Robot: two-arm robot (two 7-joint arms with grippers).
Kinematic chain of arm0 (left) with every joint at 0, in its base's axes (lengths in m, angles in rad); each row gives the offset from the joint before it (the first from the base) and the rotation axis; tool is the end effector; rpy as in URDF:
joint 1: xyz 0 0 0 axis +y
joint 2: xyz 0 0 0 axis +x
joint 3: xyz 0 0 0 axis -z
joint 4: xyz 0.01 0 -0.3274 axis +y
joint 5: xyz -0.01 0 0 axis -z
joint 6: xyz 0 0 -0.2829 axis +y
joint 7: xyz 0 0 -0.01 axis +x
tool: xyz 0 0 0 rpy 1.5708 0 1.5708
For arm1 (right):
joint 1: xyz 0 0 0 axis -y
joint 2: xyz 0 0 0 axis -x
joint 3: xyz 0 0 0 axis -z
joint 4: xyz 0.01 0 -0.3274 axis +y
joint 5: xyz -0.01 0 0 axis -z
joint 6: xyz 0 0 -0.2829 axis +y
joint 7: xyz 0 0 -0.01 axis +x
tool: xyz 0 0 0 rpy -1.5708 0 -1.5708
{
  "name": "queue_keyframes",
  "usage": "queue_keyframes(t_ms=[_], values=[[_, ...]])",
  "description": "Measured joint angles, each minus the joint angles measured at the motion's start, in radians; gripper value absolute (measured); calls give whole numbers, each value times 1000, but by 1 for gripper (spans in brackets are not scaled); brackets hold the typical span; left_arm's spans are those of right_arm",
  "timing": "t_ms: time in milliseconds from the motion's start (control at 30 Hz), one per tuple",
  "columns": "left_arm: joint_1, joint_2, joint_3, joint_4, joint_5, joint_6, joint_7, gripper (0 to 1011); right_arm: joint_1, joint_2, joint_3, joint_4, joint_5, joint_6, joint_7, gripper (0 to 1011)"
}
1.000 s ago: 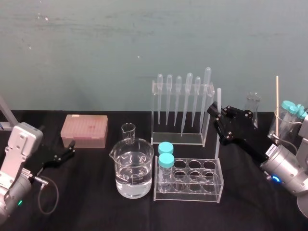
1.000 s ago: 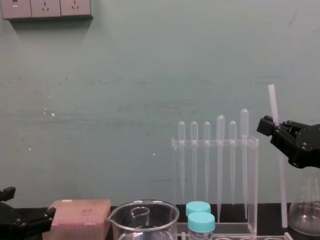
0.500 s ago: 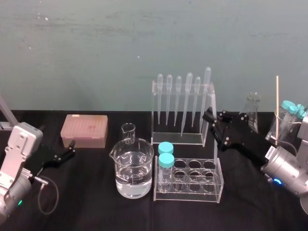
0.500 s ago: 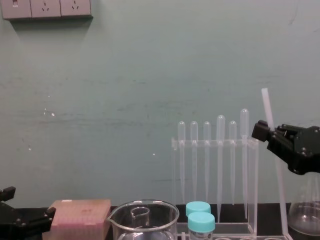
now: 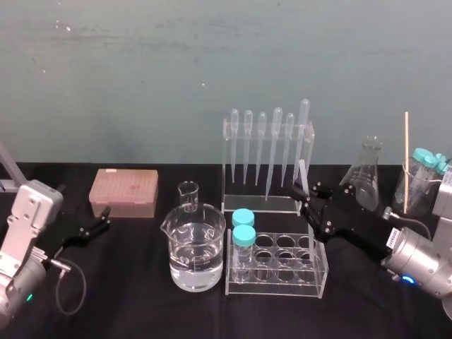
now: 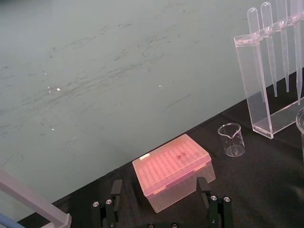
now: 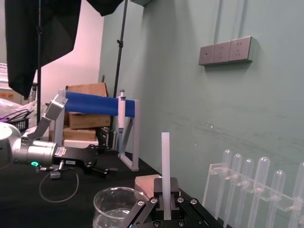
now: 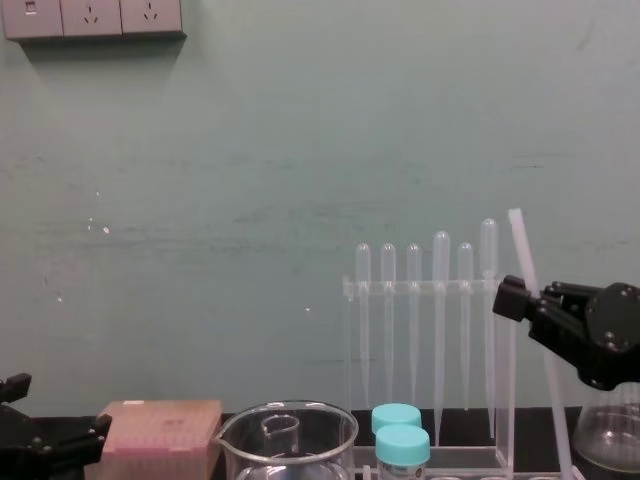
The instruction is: Pick up the stirring rod with one hand, then place it down.
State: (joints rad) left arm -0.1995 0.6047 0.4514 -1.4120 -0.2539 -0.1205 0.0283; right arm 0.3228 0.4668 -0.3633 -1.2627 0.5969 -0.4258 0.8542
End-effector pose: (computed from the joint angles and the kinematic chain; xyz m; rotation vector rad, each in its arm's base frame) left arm 0.3397 0.1108 -0.3275 0.3045 -0.2850 1.2480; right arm 0.3884 -0.1011 -0.3149 0.1822 -0.2575 -0.5592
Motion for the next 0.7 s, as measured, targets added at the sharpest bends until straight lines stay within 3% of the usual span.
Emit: queue_keyframes(t_ms=[700], values=[[0,0,0,0,0,0,0,1000,70,-34,-52,143,22,29,72,67]])
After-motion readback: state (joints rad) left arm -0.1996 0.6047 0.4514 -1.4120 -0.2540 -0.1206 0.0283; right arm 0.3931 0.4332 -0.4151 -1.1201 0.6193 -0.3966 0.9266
